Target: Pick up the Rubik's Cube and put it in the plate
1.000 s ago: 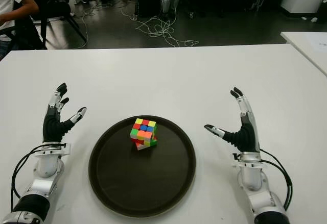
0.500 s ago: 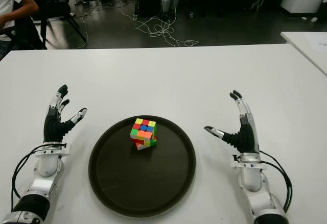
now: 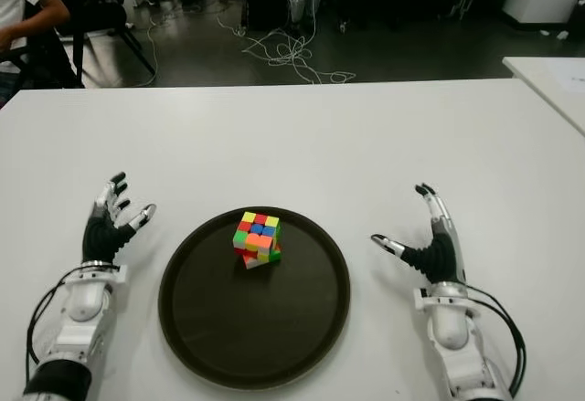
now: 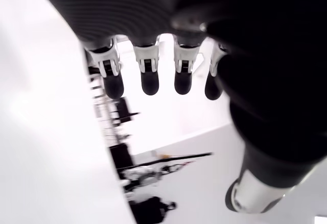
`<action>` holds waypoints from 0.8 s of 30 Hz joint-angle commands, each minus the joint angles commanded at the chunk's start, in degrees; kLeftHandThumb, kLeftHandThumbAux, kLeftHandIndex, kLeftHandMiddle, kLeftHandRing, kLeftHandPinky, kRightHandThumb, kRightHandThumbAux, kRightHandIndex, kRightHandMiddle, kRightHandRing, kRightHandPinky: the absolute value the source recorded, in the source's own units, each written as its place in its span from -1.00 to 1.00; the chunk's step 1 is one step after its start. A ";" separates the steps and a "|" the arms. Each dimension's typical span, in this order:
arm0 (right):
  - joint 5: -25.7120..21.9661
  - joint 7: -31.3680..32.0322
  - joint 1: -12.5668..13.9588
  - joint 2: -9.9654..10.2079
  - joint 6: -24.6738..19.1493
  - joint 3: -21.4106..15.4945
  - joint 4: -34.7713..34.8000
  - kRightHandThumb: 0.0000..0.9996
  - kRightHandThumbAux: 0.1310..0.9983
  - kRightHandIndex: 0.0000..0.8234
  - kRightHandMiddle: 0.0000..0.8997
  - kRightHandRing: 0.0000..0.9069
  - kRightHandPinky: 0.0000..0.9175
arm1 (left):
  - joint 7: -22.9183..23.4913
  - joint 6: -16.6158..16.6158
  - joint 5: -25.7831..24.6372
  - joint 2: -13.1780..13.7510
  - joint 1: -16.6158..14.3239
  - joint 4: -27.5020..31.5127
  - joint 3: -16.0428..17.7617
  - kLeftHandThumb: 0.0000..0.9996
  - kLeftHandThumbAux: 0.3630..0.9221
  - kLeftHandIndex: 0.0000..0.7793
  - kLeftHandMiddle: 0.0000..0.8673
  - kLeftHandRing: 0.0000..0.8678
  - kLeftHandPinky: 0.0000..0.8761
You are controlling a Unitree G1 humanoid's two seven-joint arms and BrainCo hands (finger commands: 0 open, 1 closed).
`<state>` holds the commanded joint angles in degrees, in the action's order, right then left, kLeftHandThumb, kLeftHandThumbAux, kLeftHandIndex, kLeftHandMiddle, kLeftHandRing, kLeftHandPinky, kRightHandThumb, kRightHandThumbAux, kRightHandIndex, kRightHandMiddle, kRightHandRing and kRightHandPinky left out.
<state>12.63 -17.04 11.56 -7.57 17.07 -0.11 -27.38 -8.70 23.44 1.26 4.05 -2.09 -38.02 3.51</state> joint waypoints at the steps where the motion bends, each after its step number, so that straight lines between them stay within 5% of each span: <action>1: -0.09 0.11 0.07 0.09 -1.01 -0.05 0.46 -1.00 0.33 -1.00 -1.00 -1.00 -1.00 | -0.17 -0.97 0.04 -0.04 0.17 0.65 0.03 -1.00 0.48 -1.00 -1.00 -1.00 -1.00; 12: -1.08 0.58 -0.35 -0.24 -7.87 0.70 2.36 -1.00 0.38 -1.00 -1.00 -1.00 -1.00 | -0.39 -7.93 0.65 -0.11 1.10 4.73 0.13 -1.00 0.46 -1.00 -1.00 -1.00 -1.00; 24: -0.62 0.79 0.59 -0.87 -10.10 1.33 5.37 -1.00 0.46 -1.00 -1.00 -1.00 -1.00 | -1.06 -8.30 1.09 -0.15 0.73 4.35 0.50 -1.00 0.44 -1.00 -1.00 -1.00 -1.00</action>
<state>12.01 -16.25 12.14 -8.43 6.97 1.22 -22.01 -9.77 15.15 2.35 3.90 -1.36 -33.67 4.01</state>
